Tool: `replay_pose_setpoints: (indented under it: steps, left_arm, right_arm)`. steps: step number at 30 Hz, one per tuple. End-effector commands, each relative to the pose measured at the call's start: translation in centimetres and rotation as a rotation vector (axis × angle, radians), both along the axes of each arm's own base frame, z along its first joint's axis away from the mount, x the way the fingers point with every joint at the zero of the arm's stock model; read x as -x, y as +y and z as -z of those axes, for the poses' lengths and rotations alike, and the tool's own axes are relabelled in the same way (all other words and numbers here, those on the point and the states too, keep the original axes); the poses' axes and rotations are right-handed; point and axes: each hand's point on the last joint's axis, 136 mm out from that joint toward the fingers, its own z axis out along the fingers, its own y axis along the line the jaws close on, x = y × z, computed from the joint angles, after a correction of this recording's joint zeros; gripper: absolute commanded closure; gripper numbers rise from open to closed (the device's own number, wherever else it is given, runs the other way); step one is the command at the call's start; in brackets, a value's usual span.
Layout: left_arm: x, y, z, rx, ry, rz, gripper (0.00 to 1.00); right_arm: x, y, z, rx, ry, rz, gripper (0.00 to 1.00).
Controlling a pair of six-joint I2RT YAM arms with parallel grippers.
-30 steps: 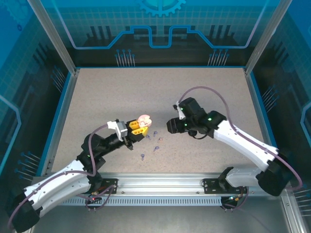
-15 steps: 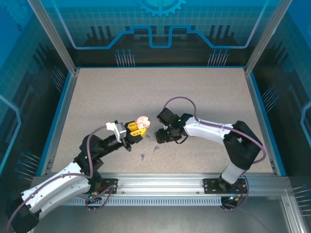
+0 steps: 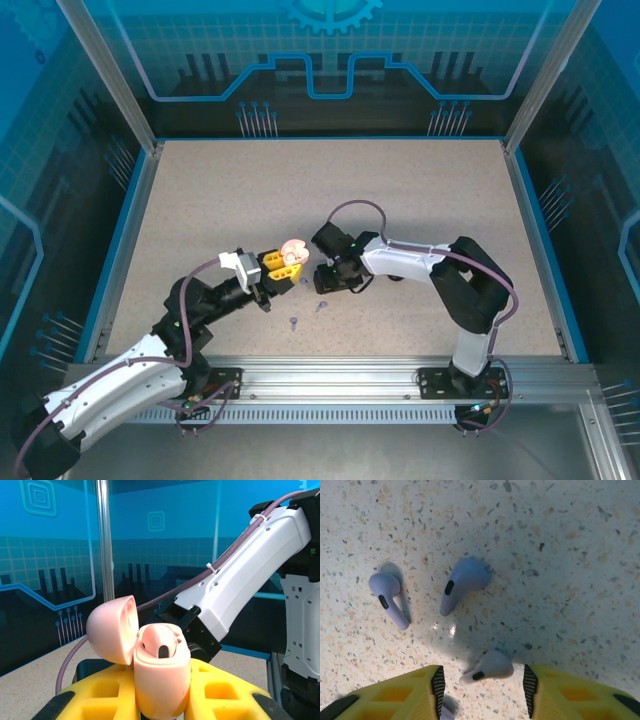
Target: Insert wireless bluetooth earbuds into charging case
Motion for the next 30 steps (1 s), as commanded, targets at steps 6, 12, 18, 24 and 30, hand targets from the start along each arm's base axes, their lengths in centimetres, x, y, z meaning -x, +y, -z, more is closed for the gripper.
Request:
replay_pose_setpoints:
  steps: [6, 12, 18, 24, 30]
  left_arm:
    - [0.0, 0.2, -0.1, -0.004, -0.018, -0.016, 1.00]
    - [0.0, 0.2, -0.1, -0.006, -0.016, -0.018, 1.00]
    - [0.0, 0.2, 0.0, -0.009, -0.014, -0.021, 1.00]
    - [0.0, 0.3, 0.1, -0.011, -0.013, -0.025, 1.00]
    - [0.0, 0.4, 0.1, -0.009, -0.014, -0.029, 1.00]
  right_arm:
    - [0.3, 1.0, 0.5, -0.004, 0.034, 0.000, 0.52]
    - [0.4, 1.6, 0.6, -0.021, 0.045, -0.010, 0.54]
    - [0.4, 1.9, 0.9, -0.021, 0.050, -0.018, 0.55]
    - [0.5, 2.1, 1.2, -0.003, 0.055, -0.029, 0.57]
    - [0.8, 1.8, 1.7, 0.062, 0.058, -0.052, 0.62]
